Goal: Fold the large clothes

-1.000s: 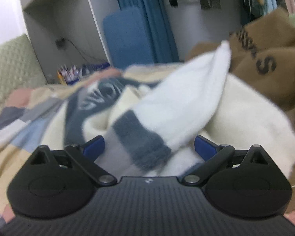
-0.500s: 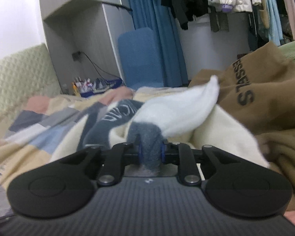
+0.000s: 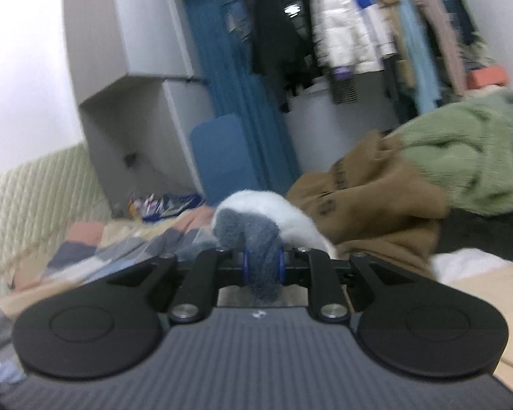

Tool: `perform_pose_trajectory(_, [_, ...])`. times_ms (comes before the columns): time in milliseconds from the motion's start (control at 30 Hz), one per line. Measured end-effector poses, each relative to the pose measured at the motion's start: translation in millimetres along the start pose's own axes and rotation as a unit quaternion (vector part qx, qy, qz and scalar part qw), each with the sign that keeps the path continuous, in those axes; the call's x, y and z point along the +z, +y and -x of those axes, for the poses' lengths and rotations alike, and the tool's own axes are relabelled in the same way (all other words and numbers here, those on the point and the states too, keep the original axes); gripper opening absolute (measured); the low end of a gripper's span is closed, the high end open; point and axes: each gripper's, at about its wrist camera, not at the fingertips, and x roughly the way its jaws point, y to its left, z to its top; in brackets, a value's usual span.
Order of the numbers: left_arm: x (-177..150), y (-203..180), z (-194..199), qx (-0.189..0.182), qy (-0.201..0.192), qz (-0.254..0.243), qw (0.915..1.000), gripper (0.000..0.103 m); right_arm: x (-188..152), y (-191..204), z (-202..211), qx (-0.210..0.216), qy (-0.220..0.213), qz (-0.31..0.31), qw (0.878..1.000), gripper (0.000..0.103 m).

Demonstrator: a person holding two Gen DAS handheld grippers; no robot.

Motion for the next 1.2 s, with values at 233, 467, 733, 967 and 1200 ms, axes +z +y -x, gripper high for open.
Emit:
perform_pose_trajectory(233, [-54, -64, -27, -0.054, 0.082, -0.006, 0.9951, 0.008, -14, -71, 46, -0.104, -0.009, -0.047, 0.993, 0.018])
perform_pose_trajectory(467, [-100, -68, -74, -0.02, 0.181, -0.023, 0.983, 0.009, -70, -134, 4, -0.204, 0.123, -0.112, 0.965, 0.02])
perform_pose_trajectory(733, [-81, -49, -74, -0.044, 0.196, -0.009, 0.9795, 0.062, -99, -167, -5, -0.232, 0.144, -0.23, 0.934, 0.036])
perform_pose_trajectory(967, [-31, -27, -49, 0.012, 0.11, -0.039, 0.9931, 0.078, -91, -160, 31, -0.248, 0.107, -0.216, 0.938, 0.075])
perform_pose_trajectory(1200, [19, 55, -74, 0.139, 0.015, 0.044, 0.9892, 0.081, -71, -131, 42, -0.266, 0.024, -0.115, 0.957, 0.075])
